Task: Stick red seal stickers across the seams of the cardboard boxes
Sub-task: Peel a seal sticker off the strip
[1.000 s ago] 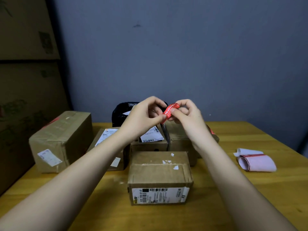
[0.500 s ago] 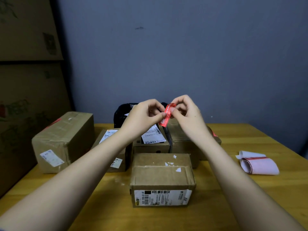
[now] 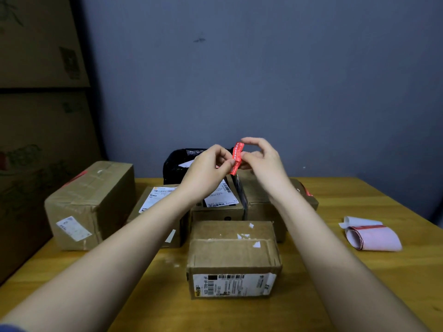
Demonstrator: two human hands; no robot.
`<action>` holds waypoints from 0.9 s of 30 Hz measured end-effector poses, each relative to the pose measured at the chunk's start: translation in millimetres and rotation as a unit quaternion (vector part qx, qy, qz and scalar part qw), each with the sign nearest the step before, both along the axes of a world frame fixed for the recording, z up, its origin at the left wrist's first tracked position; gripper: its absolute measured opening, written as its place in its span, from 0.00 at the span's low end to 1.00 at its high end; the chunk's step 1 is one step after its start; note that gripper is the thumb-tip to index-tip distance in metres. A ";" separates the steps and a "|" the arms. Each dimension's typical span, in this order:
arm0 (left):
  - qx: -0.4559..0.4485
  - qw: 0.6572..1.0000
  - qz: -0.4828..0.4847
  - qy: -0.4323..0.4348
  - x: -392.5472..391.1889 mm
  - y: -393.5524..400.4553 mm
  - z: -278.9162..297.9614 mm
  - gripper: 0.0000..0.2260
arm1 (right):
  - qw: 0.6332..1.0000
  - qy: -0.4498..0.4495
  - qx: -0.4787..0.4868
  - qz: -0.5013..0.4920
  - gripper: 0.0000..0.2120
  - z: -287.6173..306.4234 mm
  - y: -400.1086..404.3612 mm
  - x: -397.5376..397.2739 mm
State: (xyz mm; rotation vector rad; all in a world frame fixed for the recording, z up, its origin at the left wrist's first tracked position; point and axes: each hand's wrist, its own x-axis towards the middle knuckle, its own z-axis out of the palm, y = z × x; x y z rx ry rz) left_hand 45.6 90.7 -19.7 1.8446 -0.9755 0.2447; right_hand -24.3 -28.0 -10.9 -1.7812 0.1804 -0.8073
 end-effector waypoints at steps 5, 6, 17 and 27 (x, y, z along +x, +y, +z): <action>-0.041 0.996 -0.020 0.071 14.5 -6.2 8.9 0.06 | 0.998 0.051 -0.031 -0.034 0.05 3.9 -3.4 28.6; -0.055 0.994 -0.027 0.087 18.4 -6.4 11.7 0.06 | 0.998 0.051 -0.011 -0.019 0.05 7.2 -3.7 34.0; -0.068 0.990 -0.020 0.123 76.8 -15.2 31.0 0.08 | 0.986 0.150 0.058 0.038 0.05 28.6 -15.5 95.7; -0.047 0.965 0.016 0.256 126.7 -32.5 19.0 0.05 | 0.987 0.105 -0.111 0.049 0.06 12.3 -41.5 135.5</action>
